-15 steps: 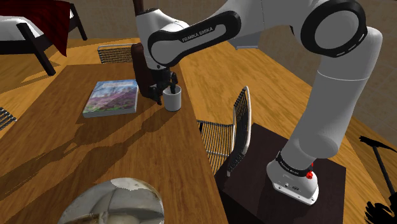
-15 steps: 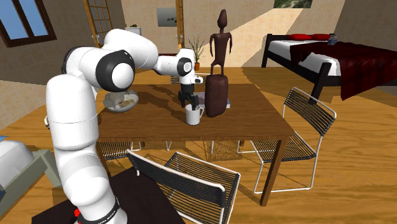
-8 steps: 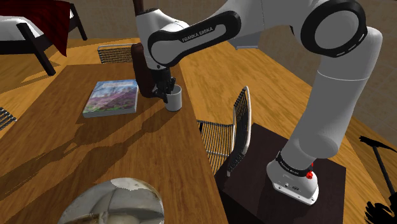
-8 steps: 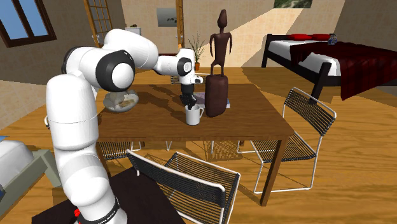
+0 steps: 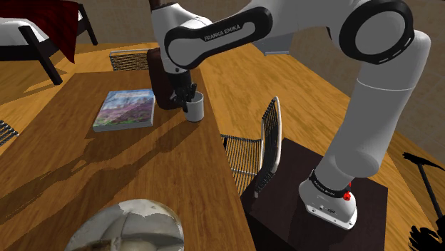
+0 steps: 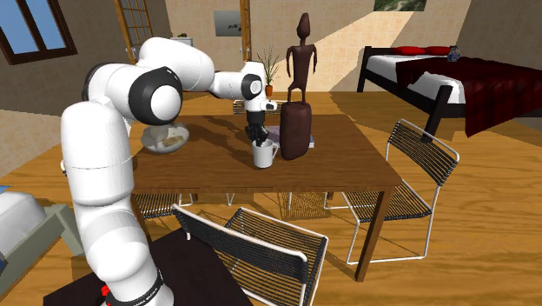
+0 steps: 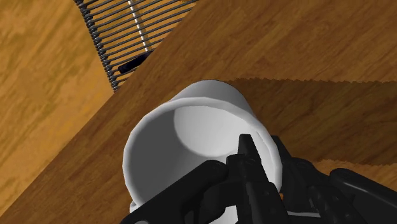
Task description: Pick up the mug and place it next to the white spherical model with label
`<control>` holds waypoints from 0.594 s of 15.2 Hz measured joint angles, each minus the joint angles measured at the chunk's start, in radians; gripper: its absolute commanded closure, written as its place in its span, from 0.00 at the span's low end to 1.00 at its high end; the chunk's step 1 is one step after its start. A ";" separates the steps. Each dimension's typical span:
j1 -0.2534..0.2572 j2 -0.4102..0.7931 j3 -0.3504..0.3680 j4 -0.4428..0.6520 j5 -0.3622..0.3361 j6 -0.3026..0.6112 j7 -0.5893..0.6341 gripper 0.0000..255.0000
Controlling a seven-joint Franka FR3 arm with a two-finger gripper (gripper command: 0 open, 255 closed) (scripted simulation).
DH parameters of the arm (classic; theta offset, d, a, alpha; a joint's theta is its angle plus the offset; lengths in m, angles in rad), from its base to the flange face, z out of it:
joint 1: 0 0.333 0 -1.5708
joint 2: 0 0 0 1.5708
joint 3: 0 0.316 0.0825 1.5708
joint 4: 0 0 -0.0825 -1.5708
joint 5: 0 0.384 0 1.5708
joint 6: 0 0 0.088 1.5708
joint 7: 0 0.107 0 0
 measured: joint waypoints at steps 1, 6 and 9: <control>0.000 -0.002 0.001 0.010 0.001 -0.011 0.000 1.00; 0.001 -0.016 0.002 0.060 0.007 -0.075 -0.007 1.00; 0.002 -0.015 0.003 0.103 0.008 -0.116 -0.009 1.00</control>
